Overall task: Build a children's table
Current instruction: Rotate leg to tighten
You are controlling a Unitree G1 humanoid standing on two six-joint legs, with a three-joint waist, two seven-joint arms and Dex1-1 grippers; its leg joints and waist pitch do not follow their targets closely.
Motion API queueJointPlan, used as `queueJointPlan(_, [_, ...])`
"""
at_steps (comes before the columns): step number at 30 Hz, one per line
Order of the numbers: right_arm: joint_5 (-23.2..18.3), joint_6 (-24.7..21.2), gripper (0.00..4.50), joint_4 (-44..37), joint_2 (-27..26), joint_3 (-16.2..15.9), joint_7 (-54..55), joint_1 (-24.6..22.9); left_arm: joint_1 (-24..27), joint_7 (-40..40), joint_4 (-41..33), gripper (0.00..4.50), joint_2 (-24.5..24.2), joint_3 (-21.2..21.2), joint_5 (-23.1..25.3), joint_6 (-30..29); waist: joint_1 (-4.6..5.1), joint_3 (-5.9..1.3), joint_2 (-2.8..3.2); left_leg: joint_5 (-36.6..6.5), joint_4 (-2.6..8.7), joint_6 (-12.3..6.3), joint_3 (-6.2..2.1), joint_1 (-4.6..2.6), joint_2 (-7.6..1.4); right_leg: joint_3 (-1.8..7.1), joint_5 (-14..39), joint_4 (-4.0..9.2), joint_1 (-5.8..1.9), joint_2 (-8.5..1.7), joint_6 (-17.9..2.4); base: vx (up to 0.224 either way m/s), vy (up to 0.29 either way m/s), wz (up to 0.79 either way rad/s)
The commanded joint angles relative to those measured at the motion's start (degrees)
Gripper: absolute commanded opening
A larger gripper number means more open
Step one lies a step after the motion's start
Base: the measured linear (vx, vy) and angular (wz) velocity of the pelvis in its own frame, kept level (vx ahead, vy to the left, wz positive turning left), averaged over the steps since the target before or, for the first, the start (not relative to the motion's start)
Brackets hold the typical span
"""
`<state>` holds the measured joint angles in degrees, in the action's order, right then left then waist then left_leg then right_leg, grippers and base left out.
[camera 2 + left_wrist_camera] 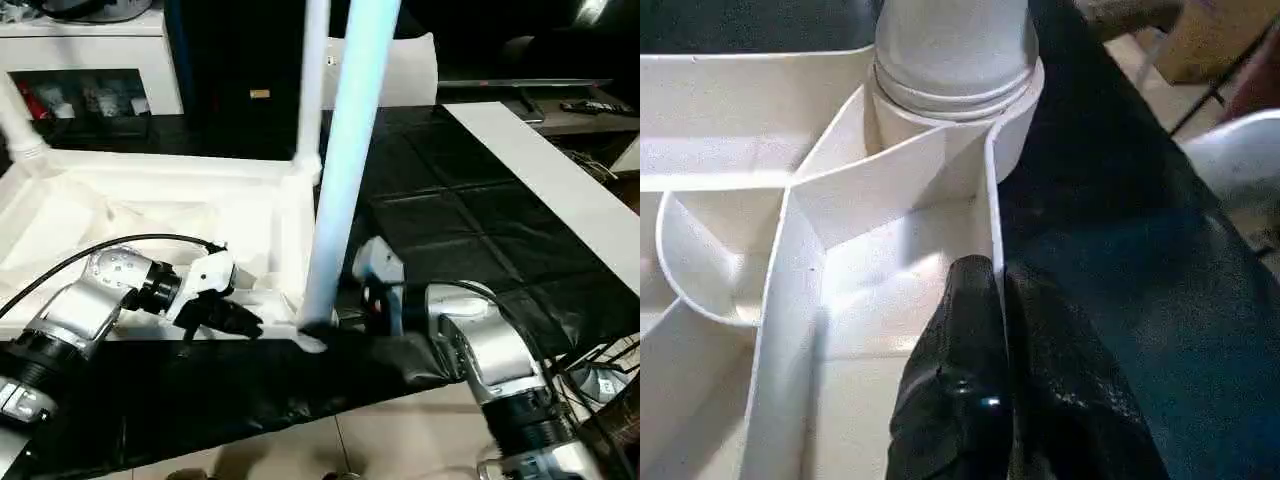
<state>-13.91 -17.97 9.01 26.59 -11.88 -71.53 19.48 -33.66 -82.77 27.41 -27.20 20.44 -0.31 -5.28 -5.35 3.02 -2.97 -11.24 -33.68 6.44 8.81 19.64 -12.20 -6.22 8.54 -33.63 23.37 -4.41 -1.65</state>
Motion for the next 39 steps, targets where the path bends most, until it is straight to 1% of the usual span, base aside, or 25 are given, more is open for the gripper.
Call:
queueJointPlan(1, [-0.8, 0.4, 3.73, 0.2, 0.8, -0.4, -1.6, 1.1, -2.0, -3.2, -1.3, 0.0, 0.4, 1.6, -0.7, 2.3, 0.24, -3.69, 0.05, -10.4, 3.96, -3.08, 0.61, 0.14, -1.1, 3.18, 19.7, 3.83, -3.58, -3.92, -8.6, 0.0, 0.0, 0.0])
queueJointPlan(2, [-1.3, 0.2, 3.73, 0.4, 0.9, -0.6, -2.5, 1.4, -2.3, -4.4, -1.1, 0.0, 0.2, 1.9, -0.9, 2.7, 0.2, -3.67, -0.01, -10.4, 3.9, -3.06, 0.64, 0.14, -1.09, 3.16, 20.9, 3.97, -3.52, -3.92, -8.1, 0.0, 0.0, 0.0])
queueJointPlan(3, [-1.7, 0.1, 3.52, 0.6, 1.1, -0.7, -3.4, 1.6, -2.5, -5.4, -0.8, 0.0, 0.0, 2.2, -1.1, 3.1, 0.18, -3.65, 0.04, -10.3, 3.93, -2.99, 0.61, 0.14, -1.17, 3.2, 21.2, 3.96, -3.49, -3.97, -7.9, 0.0, 0.0, 0.0])
queueJointPlan(4, [-1.8, 0.0, 3.52, 0.7, 1.2, -0.7, -3.8, 1.7, -2.6, -5.9, -0.8, 0.0, -0.1, 2.3, -1.1, 3.4, 0.14, -3.64, 0.12, -10.4, 3.93, -3.04, 0.59, 0.11, -1.18, 3.19, 21.6, 4.06, -3.44, -3.95, -7.7, 0.0, 0.0, 0.0])
queueJointPlan(6, [-2.2, 0.0, 3.28, 1.3, 1.4, -0.8, -4.8, 2.1, -3.0, -7.4, -0.4, 0.0, -0.5, 2.6, -1.0, 4.2, 0.04, -3.69, 0.03, -10.0, 3.95, -2.99, 0.57, 0.18, -1.25, 3.18, 21.2, 3.92, -3.42, -3.93, -7.8, 0.0, 0.0, 0.0])
queueJointPlan(7, [-2.3, 0.0, 3.28, 1.6, 1.4, -0.8, -5.1, 2.2, -3.3, -8.1, 0.1, 0.0, -0.8, 2.8, -0.8, 4.7, 0.01, -3.73, 0.09, -9.9, 3.93, -2.96, 0.56, 0.16, -1.27, 3.16, 20.9, 3.86, -3.42, -3.92, -7.9, 0.0, 0.0, 0.0])
queueJointPlan(10, [-2.3, 0.3, 2.99, 1.9, 1.4, -0.9, -5.3, 2.3, -3.5, -8.5, 0.4, 0.0, -1.0, 2.9, -0.7, 5.1, -0.08, -3.68, 0.05, -10.5, 3.91, -2.7, 0.58, 0.11, -1.26, 3.15, 21.1, 3.86, -3.33, -3.89, -7.9, 0.0, 0.0, 0.0])
queueJointPlan(11, [-2.2, 0.4, 2.99, 2.2, 1.3, -0.9, -5.5, 2.4, -3.6, -8.7, 0.7, 0.0, -1.0, 3.0, -0.7, 5.4, -0.1, -3.65, 0.11, -10.8, 3.9, -2.69, 0.6, 0.14, -1.2, 3.11, 21.7, 3.98, -3.35, -3.9, -7.7, 0.0, 0.0, 0.0])
queueJointPlan(12, [-2.1, 0.5, 2.89, 2.5, 1.1, -0.9, -5.6, 2.5, -3.7, -8.9, 0.9, 0.0, -1.1, 3.0, -0.7, 5.6, -0.14, -3.69, -0.01, -10.8, 3.88, -2.54, 0.59, 0.15, -1.21, 3.11, 22.1, 3.96, -3.37, -3.92, -7.6, 0.0, 0.0, 0.0])
queueJointPlan(13, [-2.2, 0.5, 2.69, 2.6, 1.0, -0.9, -5.6, 2.5, -3.8, -9.0, 1.0, 0.0, -1.1, 3.0, -0.7, 5.7, -0.2, -3.69, 0.08, -10.7, 3.84, -2.53, 0.6, 0.14, -1.15, 3.11, 22.3, 3.99, -3.35, -3.95, -7.5, 0.0, 0.0, 0.0])
queueJointPlan(14, [-2.2, 0.5, 2.69, 2.6, 0.9, -0.9, -5.6, 2.5, -3.8, -9.1, 1.0, 0.0, -1.1, 3.0, -0.7, 5.7, -0.21, -3.7, 0.18, -10.7, 3.86, -2.41, 0.56, 0.2, -1.14, 3.08, 22.7, 4.0, -3.41, -3.96, -7.3, 0.0, 0.0, 0.0])
queueJointPlan(17, [-2.4, 0.2, 2.54, 2.6, 0.6, -1.0, -5.6, 2.6, -3.9, -9.4, 1.2, 0.0, -1.0, 2.9, -0.6, 5.9, -0.18, -3.69, 0.08, -10.6, 3.86, -2.4, 0.55, 0.24, -1.17, 3.04, 22.7, 3.98, -3.39, -3.88, -7.1, 0.0, 0.0, 0.0])
queueJointPlan(18, [-2.5, 0.3, 2.36, 2.6, 0.3, -1.1, -5.5, 2.5, -3.9, -9.6, 1.4, 0.0, -1.0, 2.9, -0.7, 6.0, -0.21, -3.7, 0.24, -10.7, 3.86, -2.33, 0.55, 0.2, -1.16, 3.03, 22.7, 4.03, -3.35, -3.86, -7.1, 0.0, 0.0, 0.0])
queueJointPlan(19, [-2.6, 0.2, 2.25, 2.6, 0.2, -1.1, -5.4, 2.5, -3.9, -9.6, 1.5, 0.0, -1.0, 2.9, -0.7, 6.0, -0.18, -3.71, 0.19, -10.7, 3.86, -2.29, 0.55, 0.24, -1.15, 3.02, 22.7, 4.02, -3.38, -3.87, -7.1, 0.0, 0.0, 0.0])
queueJointPlan(24, [-4.0, -1.6, 2.02, 0.7, -0.8, -1.0, -4.4, 1.2, -3.6, -8.8, 1.3, 0.0, -0.6, 2.5, -1.4, 5.1, -0.08, -3.7, 0.18, -10.9, 3.89, -2.2, 0.52, 0.19, -1.18, 3.03, 22.5, 3.97, -3.38, -3.84, -7.3, 0.0, 0.0, 0.0])
queueJointPlan(25, [-4.7, -2.8, 1.99, -0.4, -1.4, -0.6, -3.5, 0.5, -3.3, -7.9, 0.9, 0.0, -0.3, 2.1, -1.6, 4.2, -0.07, -3.71, 0.18, -10.9, 3.89, -2.19, 0.54, 0.19, -1.15, 3.02, 22.6, 4.0, -3.37, -3.81, -7.2, 0.0, 0.0, 0.0])
queueJointPlan(26, [-5.4, -4.2, 1.98, -1.5, -2.4, -0.1, -1.9, -0.3, -2.9, -6.3, 0.3, 0.0, 0.2, 1.6, -1.7, 2.8, -0.1, -3.64, 0.4, -11.1, 3.92, -2.04, 0.54, 0.14, -1.13, 3.04, 23.0, 4.14, -3.36, -3.8, -7.1, 0.0, 0.0, 0.0])
queueJointPlan(28, [-5.3, -5.8, 1.97, -2.6, -3.9, 0.4, 1.5, -1.1, -2.5, -3.4, -0.4, 0.0, 0.8, 1.1, -1.2, 0.4, 0.02, -3.56, 0.29, -11.6, 4.01, -1.52, 0.46, 0.1, -1.12, 3.0, 24.2, 4.15, -3.28, -3.77, -6.5, 0.0, 0.0, 0.0])
queueJointPlan(30, [-3.3, -5.6, 1.96, -3.2, -6.7, 0.7, 7.4, -2.0, -1.7, 0.5, -1.9, 0.0, 2.3, 0.0, -1.4, -3.3, 0.08, -3.52, 0.29, -12.3, 3.97, -1.12, 0.45, -0.01, -1.0, 2.88, 26.1, 4.4, -3.16, -3.84, -5.8, 0.0, 0.0, 0.0])
queueJointPlan(31, [-2.8, -5.4, 1.96, -3.3, -7.4, 0.7, 8.9, -2.2, -1.5, 1.4, -2.4, 0.0, 2.7, -0.3, -1.6, -4.3, 0.25, -3.4, 0.41, -12.9, 4.01, -0.61, 0.38, -0.05, -0.95, 2.79, 27.8, 4.64, -3.02, -3.9, -5.4, 0.0, 0.0, 0.0])
queueJointPlan(32, [-1.9, -5.4, 1.96, -3.3, -9.0, 0.9, 11.9, -2.4, -1.1, 3.2, -3.4, 0.0, 3.7, -0.8, -1.8, -6.1, 0.59, -3.41, 0.25, -13.6, 3.96, -0.39, 0.33, 0.0, -0.85, 2.65, 29.5, 4.84, -3.08, -3.89, -4.6, 0.0, 0.0, 0.0])
queueJointPlan(33, [-1.1, -5.6, 1.96, -3.3, -10.7, 1.0, 15.1, -2.6, -0.7, 5.4, -4.4, 0.0, 4.8, -1.3, -1.9, -7.8, 0.65, -3.38, 0.36, -13.7, 3.99, -0.1, 0.3, -0.05, -0.94, 2.7, 29.8, 4.84, -2.97, -3.97, -4.5, 0.0, 0.0, 0.0])
queueJointPlan(36, [0.8, -6.9, 1.95, -2.7, -16.3, 1.9, 24.7, -2.3, 0.2, 12.7, -7.1, 0.0, 9.2, -2.6, -1.8, -13.1, 1.71, -3.3, 0.2, -14.6, 4.02, 0.35, 0.0, 0.14, -0.62, 2.19, 32.9, 5.45, -3.04, -3.9, -2.8, 0.0, 0.0, 0.0])
queueJointPlan(38, [1.6, -7.2, 1.94, -1.5, -20.3, 2.8, 30.4, -1.4, 0.6, 17.0, -8.2, 0.0, 12.1, -3.1, -1.4, -15.2, 2.84, -3.38, 0.29, -14.5, 3.84, 0.2, -0.03, 0.44, -0.42, 2.11, 32.8, 5.54, -3.02, -3.82, -2.8, 0.0, 0.0, 0.0])
queueJointPlan(39, [2.8, -7.3, 1.94, 0.1, -23.4, 3.2, 35.6, -0.2, 1.0, 21.1, -9.2, 0.0, 14.7, -3.5, -1.2, -17.6, 3.01, -3.43, 0.35, -14.4, 3.8, -0.07, -0.03, 0.41, -0.27, 2.03, 32.8, 5.73, -3.06, -3.79, -2.7, 0.0, 0.0, 0.0])
